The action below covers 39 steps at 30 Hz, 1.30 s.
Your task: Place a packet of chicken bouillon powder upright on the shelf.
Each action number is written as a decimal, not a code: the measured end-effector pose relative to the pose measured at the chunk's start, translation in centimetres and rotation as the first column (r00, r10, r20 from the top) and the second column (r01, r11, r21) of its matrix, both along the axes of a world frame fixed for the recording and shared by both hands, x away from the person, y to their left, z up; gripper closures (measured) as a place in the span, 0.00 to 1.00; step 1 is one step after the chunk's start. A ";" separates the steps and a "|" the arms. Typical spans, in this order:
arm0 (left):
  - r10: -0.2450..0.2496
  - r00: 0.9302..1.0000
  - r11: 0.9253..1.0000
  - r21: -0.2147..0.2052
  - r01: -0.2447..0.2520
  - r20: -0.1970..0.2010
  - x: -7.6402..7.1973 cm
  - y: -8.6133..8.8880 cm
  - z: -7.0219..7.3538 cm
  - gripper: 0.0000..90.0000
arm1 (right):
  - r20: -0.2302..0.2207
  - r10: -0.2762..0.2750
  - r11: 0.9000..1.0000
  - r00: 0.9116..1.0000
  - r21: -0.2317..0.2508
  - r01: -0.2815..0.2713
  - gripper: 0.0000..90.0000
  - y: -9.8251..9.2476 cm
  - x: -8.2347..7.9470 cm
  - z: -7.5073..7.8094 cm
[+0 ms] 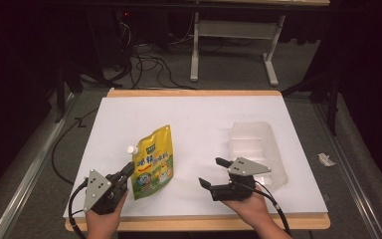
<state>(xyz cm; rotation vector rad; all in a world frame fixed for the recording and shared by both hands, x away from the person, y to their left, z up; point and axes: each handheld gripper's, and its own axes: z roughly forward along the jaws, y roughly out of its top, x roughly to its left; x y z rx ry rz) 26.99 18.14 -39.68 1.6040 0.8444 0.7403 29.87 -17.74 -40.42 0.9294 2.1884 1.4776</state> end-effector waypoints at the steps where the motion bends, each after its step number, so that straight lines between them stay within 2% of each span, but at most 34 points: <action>1: -0.003 1.000 1.000 0.000 0.003 0.000 -0.1 0.0 0.0 1.00 | -0.009 0.014 1.000 1.000 -0.002 -0.014 0.16 0.7 0.4 -0.1; 4: -0.012 1.000 1.000 0.007 0.012 0.003 -0.2 -0.1 0.1 1.00 | -0.021 0.027 1.000 0.999 -0.011 -0.027 0.16 1.6 0.9 -0.2; 5: -0.014 1.000 1.000 0.010 0.014 0.004 -0.3 -0.1 0.1 1.00 | -0.037 0.044 0.999 0.998 -0.017 -0.044 0.16 2.7 1.7 -0.4; 7: -0.017 1.000 1.000 0.008 0.017 0.007 -0.3 -0.2 0.1 1.00 | -0.049 0.055 0.998 0.997 -0.010 -0.056 0.15 3.2 2.1 -0.5; 10: -0.029 0.999 0.999 0.019 0.029 0.019 -0.5 -0.5 0.2 1.00 | -0.103 0.094 0.996 0.990 0.019 -0.093 0.12 4.6 3.8 -0.9; 11: -0.029 0.999 0.999 0.019 0.029 0.019 -0.5 -0.5 0.2 1.00 | -0.103 0.094 0.996 0.990 0.019 -0.093 0.12 4.6 3.8 -0.9; 12: -0.030 0.999 0.999 0.025 0.030 0.023 -0.5 -0.6 0.3 1.00 | -0.115 0.103 0.995 0.988 0.028 -0.100 0.12 5.7 4.8 -1.2; 20: -0.032 0.999 0.999 0.027 0.031 0.021 -0.5 -0.5 0.2 1.00 | -0.131 0.142 0.990 0.981 0.044 -0.137 0.14 8.1 7.0 -2.2; 28: -0.038 0.999 0.999 0.026 0.037 0.021 -0.4 -0.4 0.2 1.00 | -0.152 0.172 0.984 0.973 0.072 -0.163 0.17 9.1 8.4 -2.6; 29: -0.040 0.999 0.999 0.028 0.039 0.021 -0.4 -0.4 0.2 1.00 | -0.151 0.204 0.977 0.967 0.087 -0.192 0.20 9.4 8.7 -2.6; 32: -0.036 0.999 0.999 0.023 0.036 0.017 -0.3 -0.3 0.1 1.00 | -0.143 0.233 0.971 0.962 0.091 -0.221 0.27 9.7 8.6 -2.4; 33: -0.036 0.999 0.999 0.023 0.036 0.017 -0.3 -0.3 0.1 1.00 | -0.143 0.233 0.971 0.962 0.091 -0.221 0.27 9.7 8.6 -2.4; 34: -0.032 0.999 0.999 0.018 0.032 0.015 -0.3 -0.2 0.1 1.00 | -0.126 0.238 0.969 0.963 0.096 -0.227 0.34 9.8 8.6 -2.3; 35: -0.032 0.999 0.999 0.018 0.032 0.015 -0.3 -0.2 0.1 1.00 | -0.126 0.238 0.969 0.963 0.096 -0.227 0.34 9.8 8.6 -2.3; 36: -0.030 0.999 0.999 0.016 0.029 0.013 -0.3 -0.1 0.1 1.00 | -0.124 0.232 0.971 0.965 0.096 -0.221 0.44 9.6 8.6 -2.3; 37: -0.030 0.999 0.999 0.016 0.029 0.013 -0.3 -0.1 0.1 1.00 | -0.124 0.232 0.971 0.965 0.096 -0.221 0.44 9.6 8.6 -2.3; 39: -0.029 1.000 1.000 0.013 0.028 0.012 -0.3 -0.1 0.1 1.00 | -0.125 0.227 0.971 0.966 0.100 -0.215 0.53 9.2 8.6 -2.3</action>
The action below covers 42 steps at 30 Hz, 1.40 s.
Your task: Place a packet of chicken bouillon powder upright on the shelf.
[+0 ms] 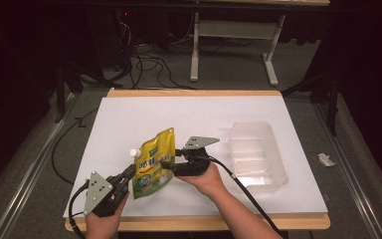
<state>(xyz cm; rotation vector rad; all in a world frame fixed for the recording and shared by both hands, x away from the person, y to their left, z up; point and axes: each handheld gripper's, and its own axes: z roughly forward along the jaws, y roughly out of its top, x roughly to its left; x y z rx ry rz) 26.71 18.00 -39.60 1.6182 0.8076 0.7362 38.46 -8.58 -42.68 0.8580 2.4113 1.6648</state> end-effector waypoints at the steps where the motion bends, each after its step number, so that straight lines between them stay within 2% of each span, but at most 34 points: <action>1: 0.001 1.000 1.000 0.001 -0.001 0.001 0.0 0.0 0.0 1.00 | 0.006 -0.002 1.000 1.000 -0.001 0.002 0.62 -0.4 -0.1 0.1; 2: 0.001 1.000 1.000 0.001 -0.001 0.001 0.0 0.0 0.0 1.00 | 0.006 -0.002 1.000 1.000 -0.001 0.002 0.62 -0.4 -0.1 0.1; 3: 0.008 1.000 1.000 0.003 -0.008 -0.001 0.0 0.1 0.0 1.00 | 0.022 -0.008 1.000 1.000 -0.009 0.008 0.71 -0.8 -0.4 0.2; 6: 0.023 1.000 1.000 -0.020 -0.023 -0.004 0.2 0.4 0.0 1.00 | 0.054 -0.014 1.000 0.998 -0.011 0.014 0.79 -1.3 -1.1 0.7; 7: 0.023 1.000 1.000 -0.020 -0.023 -0.004 0.2 0.4 0.0 1.00 | 0.054 -0.014 1.000 0.998 -0.011 0.014 0.79 -1.3 -1.1 0.7; 11: 0.020 1.000 1.000 -0.021 -0.020 -0.006 0.3 0.1 0.0 1.00 | 0.096 -0.041 0.999 0.995 -0.022 0.043 0.85 -2.2 -3.1 1.6; 12: 0.020 1.000 1.000 -0.021 -0.020 -0.006 0.3 0.1 0.0 1.00 | 0.096 -0.041 0.999 0.995 -0.022 0.043 0.85 -2.2 -3.1 1.6; 13: 0.014 1.000 1.000 -0.023 -0.014 -0.004 0.4 -0.3 0.0 1.00 | 0.101 -0.052 0.998 0.994 -0.025 0.055 0.87 -2.7 -3.7 1.9; 18: -0.006 1.000 0.999 -0.041 0.006 0.001 0.5 -1.4 0.3 1.00 | 0.127 -0.078 0.996 0.989 -0.033 0.082 0.89 -3.8 -4.9 2.5; 22: -0.033 0.999 0.998 -0.055 0.033 0.001 1.1 -2.9 0.5 1.00 | 0.147 -0.119 0.991 0.982 -0.041 0.127 0.89 -5.3 -6.1 3.3; 26: -0.076 0.997 0.996 -0.038 0.076 0.001 1.9 -4.9 0.6 1.00 | 0.191 -0.187 0.976 0.964 -0.076 0.204 0.90 -7.6 -7.4 3.9; 27: -0.091 0.996 0.995 -0.033 0.091 -0.006 2.4 -6.0 0.5 1.00 | 0.198 -0.201 0.972 0.959 -0.081 0.220 0.89 -8.0 -7.7 3.8; 28: -0.091 0.996 0.995 -0.033 0.091 -0.006 2.4 -6.0 0.5 1.00 | 0.198 -0.201 0.972 0.959 -0.081 0.220 0.89 -8.0 -7.7 3.8; 29: -0.102 0.995 0.994 -0.031 0.101 -0.009 2.7 -6.6 0.4 1.00 | 0.200 -0.232 0.963 0.952 -0.089 0.254 0.90 -8.9 -8.0 3.7; 30: -0.114 0.993 0.993 -0.022 0.113 -0.013 3.1 -7.6 0.1 1.00 | 0.200 -0.245 0.960 0.949 -0.090 0.266 0.90 -9.3 -8.1 3.5; 31: -0.114 0.993 0.993 -0.022 0.113 -0.013 3.1 -7.6 0.1 1.00 | 0.193 -0.255 0.957 0.948 -0.088 0.276 0.90 -9.7 -8.2 3.3; 35: -0.132 0.991 0.991 -0.003 0.132 -0.024 3.5 -8.7 -1.1 1.00 | 0.184 -0.277 0.950 0.943 -0.094 0.297 0.90 -10.5 -8.5 2.3; 38: -0.135 0.990 0.991 -0.002 0.135 -0.037 3.6 -8.8 -1.5 1.00 | 0.186 -0.280 0.948 0.942 -0.099 0.302 0.90 -10.6 -8.8 2.0; 40: -0.137 0.990 0.991 0.002 0.137 -0.046 3.7 -8.9 -1.8 1.00 | 0.210 -0.277 0.946 0.938 -0.112 0.304 0.90 -10.5 -9.1 1.7; 42: -0.138 0.989 0.990 0.005 0.138 -0.054 3.7 -8.9 -2.1 1.00 | 0.217 -0.270 0.947 0.938 -0.115 0.299 0.90 -10.5 -9.4 1.5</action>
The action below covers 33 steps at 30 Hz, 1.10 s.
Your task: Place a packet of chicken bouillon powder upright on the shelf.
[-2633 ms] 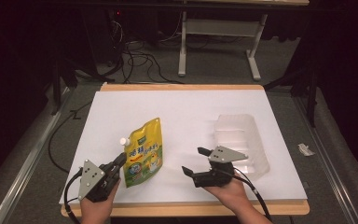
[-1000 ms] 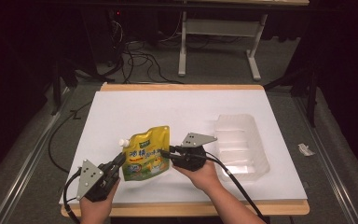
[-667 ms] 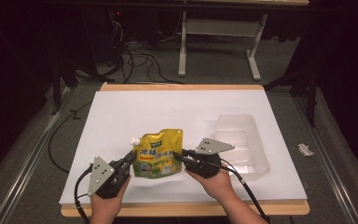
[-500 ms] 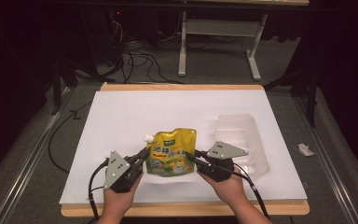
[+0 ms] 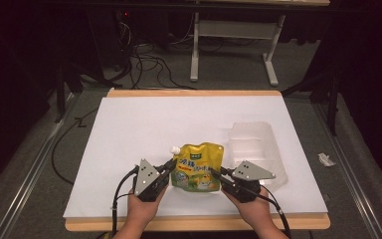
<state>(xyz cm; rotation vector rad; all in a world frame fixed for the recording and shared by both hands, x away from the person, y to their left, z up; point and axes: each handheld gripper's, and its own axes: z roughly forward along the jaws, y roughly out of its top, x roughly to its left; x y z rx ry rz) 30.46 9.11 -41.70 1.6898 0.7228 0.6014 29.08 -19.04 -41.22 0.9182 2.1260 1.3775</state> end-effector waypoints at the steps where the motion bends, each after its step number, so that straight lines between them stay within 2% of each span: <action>1: -0.005 1.000 1.000 0.009 0.005 -0.004 -0.1 0.0 -0.1 1.00 | 0.000 0.009 1.000 1.000 -0.004 -0.009 0.89 -0.1 -0.1 -0.1; 6: -0.005 1.000 1.000 0.004 0.005 -0.004 -0.4 0.2 -0.1 0.98 | -0.015 0.053 0.998 0.998 0.029 -0.052 0.86 -0.4 -0.4 -0.1; 7: -0.003 1.000 1.000 0.005 0.003 -0.012 -0.5 0.3 -0.1 0.96 | -0.029 0.089 0.995 0.996 0.057 -0.087 0.83 -0.5 -0.4 -0.2; 11: -0.007 0.999 1.000 0.009 0.008 -0.051 -0.5 0.8 -0.2 0.87 | -0.077 0.165 0.983 0.983 0.100 -0.157 0.75 -0.6 -0.1 -0.1; 13: -0.015 0.997 1.000 0.010 0.016 -0.071 -0.5 0.9 -0.3 0.83 | -0.093 0.202 0.976 0.975 0.095 -0.194 0.71 -0.2 0.2 -0.1; 15: -0.026 0.995 1.000 0.004 0.027 -0.093 -0.4 0.9 -0.4 0.82 | -0.110 0.224 0.974 0.968 0.067 -0.218 0.71 0.2 0.6 -0.1; 18: -0.018 0.995 1.000 -0.003 0.018 -0.100 -0.2 1.1 -0.4 0.81 | -0.134 0.249 0.969 0.959 0.043 -0.245 0.67 1.0 1.1 -0.1; 19: -0.013 0.995 1.000 -0.004 0.013 -0.101 -0.2 1.3 -0.4 0.80 | -0.141 0.244 0.970 0.960 0.032 -0.242 0.68 1.1 1.2 -0.1; 22: -0.006 0.995 1.000 -0.009 0.005 -0.102 -0.1 1.6 -0.3 0.78 | -0.117 0.236 0.972 0.965 0.009 -0.236 0.83 1.3 1.3 -0.1; 26: 0.005 0.995 1.000 -0.014 -0.007 -0.095 -0.2 1.9 -0.2 0.75 | -0.106 0.234 0.972 0.966 0.005 -0.235 0.87 1.3 1.3 -0.2; 27: 0.011 0.996 1.000 -0.017 -0.013 -0.093 -0.2 2.0 -0.2 0.75 | -0.107 0.238 0.971 0.965 0.013 -0.238 0.88 1.2 1.4 -0.2; 28: 0.015 0.996 1.000 -0.016 -0.016 -0.093 -0.2 2.0 -0.2 0.73 | -0.125 0.243 0.970 0.962 0.051 -0.238 0.91 1.0 1.6 -0.3; 29: 0.020 0.995 1.000 -0.015 -0.021 -0.094 -0.2 2.1 -0.1 0.72 | -0.130 0.246 0.969 0.960 0.068 -0.239 0.92 1.0 1.7 -0.4; 33: 0.018 0.996 1.000 -0.006 -0.018 -0.084 -0.3 2.1 0.0 0.70 | -0.140 0.245 0.968 0.959 0.086 -0.235 0.95 0.9 1.8 -0.6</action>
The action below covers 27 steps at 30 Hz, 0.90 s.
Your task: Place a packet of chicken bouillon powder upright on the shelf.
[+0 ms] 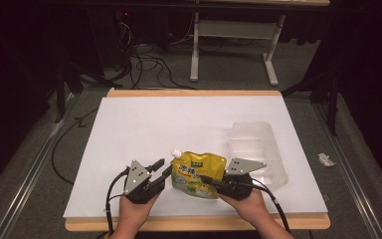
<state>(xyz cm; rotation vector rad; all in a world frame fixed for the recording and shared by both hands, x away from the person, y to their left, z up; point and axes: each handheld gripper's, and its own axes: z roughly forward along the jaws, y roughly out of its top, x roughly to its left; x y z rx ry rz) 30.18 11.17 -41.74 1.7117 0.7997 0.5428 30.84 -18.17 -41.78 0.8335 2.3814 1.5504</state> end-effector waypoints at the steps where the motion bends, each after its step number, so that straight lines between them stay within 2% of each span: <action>1: -0.002 1.000 1.000 0.002 0.002 0.001 0.0 0.0 0.0 0.70 | 0.000 0.000 1.000 1.000 0.007 0.000 0.95 0.0 0.0 -0.1; 4: -0.008 1.000 1.000 0.010 0.008 -0.001 -0.1 -0.2 -0.1 0.68 | -0.002 -0.002 1.000 1.000 0.014 0.002 0.96 0.0 0.0 -0.1; 8: -0.021 1.000 0.999 0.043 0.021 -0.013 -0.1 -0.2 -0.2 0.64 | -0.001 -0.005 1.000 1.000 0.014 0.005 0.97 0.1 -0.1 0.0; 10: -0.035 0.998 0.996 0.075 0.038 -0.046 -0.2 0.0 -0.4 0.61 | 0.004 -0.009 1.000 1.000 0.010 0.009 0.97 0.2 -0.3 0.0; 13: -0.040 0.998 0.995 0.087 0.043 -0.046 -0.4 0.1 -0.6 0.60 | 0.005 -0.011 1.000 1.000 0.016 0.011 0.97 0.2 -0.3 0.1; 15: -0.042 0.998 0.996 0.074 0.045 -0.044 -0.7 0.2 -0.9 0.59 | 0.004 -0.016 1.000 1.000 0.016 0.016 0.97 0.1 -0.3 0.1; 16: -0.043 0.998 0.998 0.047 0.046 -0.050 -0.8 0.3 -0.9 0.57 | 0.011 -0.019 1.000 1.000 0.023 0.019 0.98 0.0 -0.4 0.3; 17: -0.043 0.998 0.998 0.047 0.046 -0.050 -0.8 0.3 -0.9 0.56 | 0.011 -0.019 1.000 1.000 0.023 0.019 0.98 0.0 -0.4 0.3; 18: -0.050 0.998 0.998 0.025 0.051 -0.045 -0.9 0.3 -0.6 0.54 | 0.019 -0.022 0.999 1.000 0.032 0.022 0.98 -0.1 -0.5 0.5; 23: -0.051 0.998 0.998 0.040 0.052 -0.028 -1.1 0.4 -0.5 0.52 | 0.039 -0.034 0.999 0.999 0.035 0.033 0.98 -0.4 -0.6 0.8; 27: -0.026 0.999 1.000 0.014 0.027 -0.033 -0.7 1.2 -0.6 0.50 | 0.042 -0.040 0.998 0.998 0.040 0.038 0.98 -0.7 -0.6 1.1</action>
